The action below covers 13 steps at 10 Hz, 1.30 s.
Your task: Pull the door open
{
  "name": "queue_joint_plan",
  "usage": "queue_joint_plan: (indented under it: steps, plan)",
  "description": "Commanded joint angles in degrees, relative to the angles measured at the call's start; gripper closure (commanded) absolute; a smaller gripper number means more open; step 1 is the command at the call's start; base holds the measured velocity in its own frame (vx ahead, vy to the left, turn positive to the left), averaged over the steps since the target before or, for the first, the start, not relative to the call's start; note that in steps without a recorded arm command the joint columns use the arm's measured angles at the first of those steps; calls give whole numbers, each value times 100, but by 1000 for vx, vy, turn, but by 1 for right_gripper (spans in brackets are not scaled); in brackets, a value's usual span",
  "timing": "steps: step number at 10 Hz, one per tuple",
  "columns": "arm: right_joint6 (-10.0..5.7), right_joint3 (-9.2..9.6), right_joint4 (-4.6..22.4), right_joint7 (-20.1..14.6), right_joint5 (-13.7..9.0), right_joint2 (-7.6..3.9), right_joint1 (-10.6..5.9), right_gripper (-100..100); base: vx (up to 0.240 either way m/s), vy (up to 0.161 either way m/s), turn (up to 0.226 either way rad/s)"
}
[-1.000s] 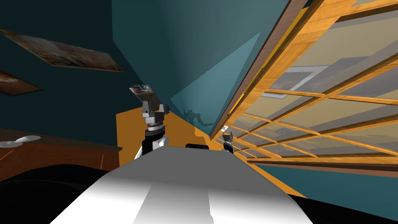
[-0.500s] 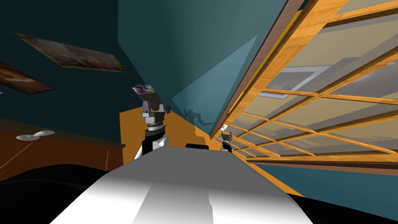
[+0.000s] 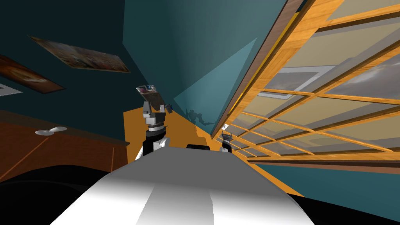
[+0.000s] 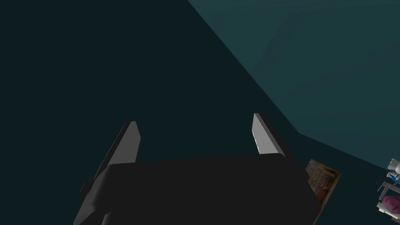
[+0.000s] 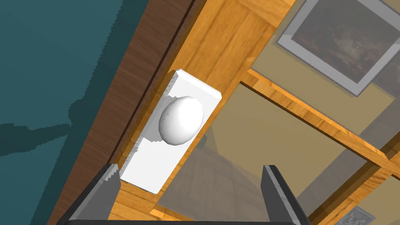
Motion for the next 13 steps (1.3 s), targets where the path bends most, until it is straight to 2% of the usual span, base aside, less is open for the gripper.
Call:
queue_joint_plan:
  steps: [1,2,3,5,6,8,9,13]
  plan:
    - [6,20,-1,-174,-52,18,-19,-100,-52,-5,17]
    - [27,56,-33,-400,-150,52,-39,-100,-51,-5,33]
    - [27,56,-33,-409,-150,52,-39,-100,-43,-6,15]
    - [66,124,-91,-793,-334,115,-77,-100,-59,-12,40]
    - [66,124,-91,-866,-334,115,-77,-100,-53,-10,17]
    - [100,183,-142,-1222,-496,170,-111,-100,-67,2,34]
    - [100,183,-142,-1290,-496,170,-111,-100,-58,2,11]
    - [149,269,-216,-1935,-729,249,-159,-100,-56,-8,27]
